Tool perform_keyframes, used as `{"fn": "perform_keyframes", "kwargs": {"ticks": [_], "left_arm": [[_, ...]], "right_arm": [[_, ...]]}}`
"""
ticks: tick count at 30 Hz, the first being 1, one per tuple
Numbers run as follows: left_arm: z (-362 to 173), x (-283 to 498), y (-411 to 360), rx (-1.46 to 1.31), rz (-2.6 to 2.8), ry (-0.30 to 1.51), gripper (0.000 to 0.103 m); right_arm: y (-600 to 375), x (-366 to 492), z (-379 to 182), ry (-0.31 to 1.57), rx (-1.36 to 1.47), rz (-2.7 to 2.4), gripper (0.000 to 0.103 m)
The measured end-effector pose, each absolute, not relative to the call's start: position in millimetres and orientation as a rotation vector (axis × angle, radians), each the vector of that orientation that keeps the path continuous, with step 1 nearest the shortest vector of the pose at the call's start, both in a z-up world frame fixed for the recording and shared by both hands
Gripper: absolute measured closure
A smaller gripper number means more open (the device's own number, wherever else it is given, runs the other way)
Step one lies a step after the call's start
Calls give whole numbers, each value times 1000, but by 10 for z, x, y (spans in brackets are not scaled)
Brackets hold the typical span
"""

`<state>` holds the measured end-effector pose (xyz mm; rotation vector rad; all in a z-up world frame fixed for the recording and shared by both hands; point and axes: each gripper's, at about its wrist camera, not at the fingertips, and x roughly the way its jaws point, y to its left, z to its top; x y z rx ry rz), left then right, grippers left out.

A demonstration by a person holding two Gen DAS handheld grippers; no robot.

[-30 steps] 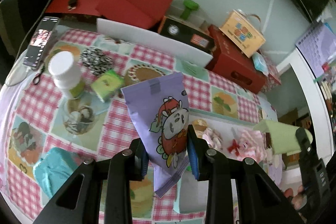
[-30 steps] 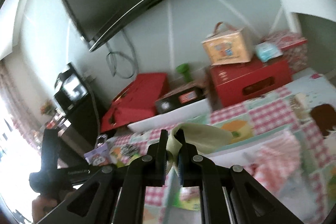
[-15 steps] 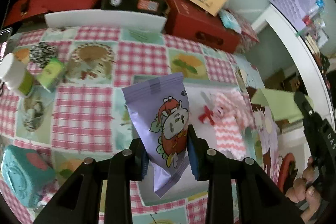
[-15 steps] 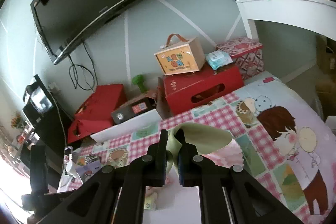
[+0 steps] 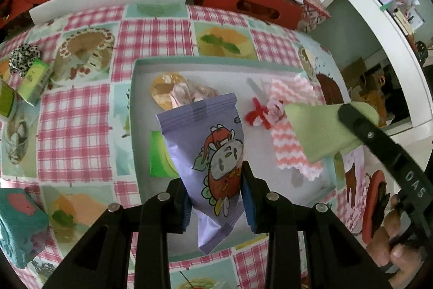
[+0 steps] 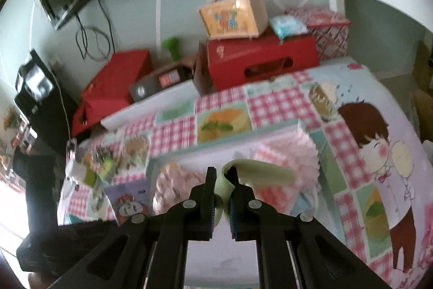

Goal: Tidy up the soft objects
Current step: 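Lower the green cloth into the tray with the right gripper while the left lowers the purple bag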

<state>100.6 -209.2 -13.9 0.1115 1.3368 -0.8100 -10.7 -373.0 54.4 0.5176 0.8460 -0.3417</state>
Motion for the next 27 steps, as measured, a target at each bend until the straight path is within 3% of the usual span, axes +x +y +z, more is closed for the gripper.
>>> {"fn": "perform_keyframes", "kwargs": {"ticks": [19, 27], "left_arm": [[-479, 889, -2242, 176, -793, 1430, 70], [-506, 939, -2196, 171, -759, 1441, 59]], "right_arm": [[-3694, 102, -143, 1128, 487, -377, 91], [-3643, 130, -159, 1149, 449, -393, 91]]}}
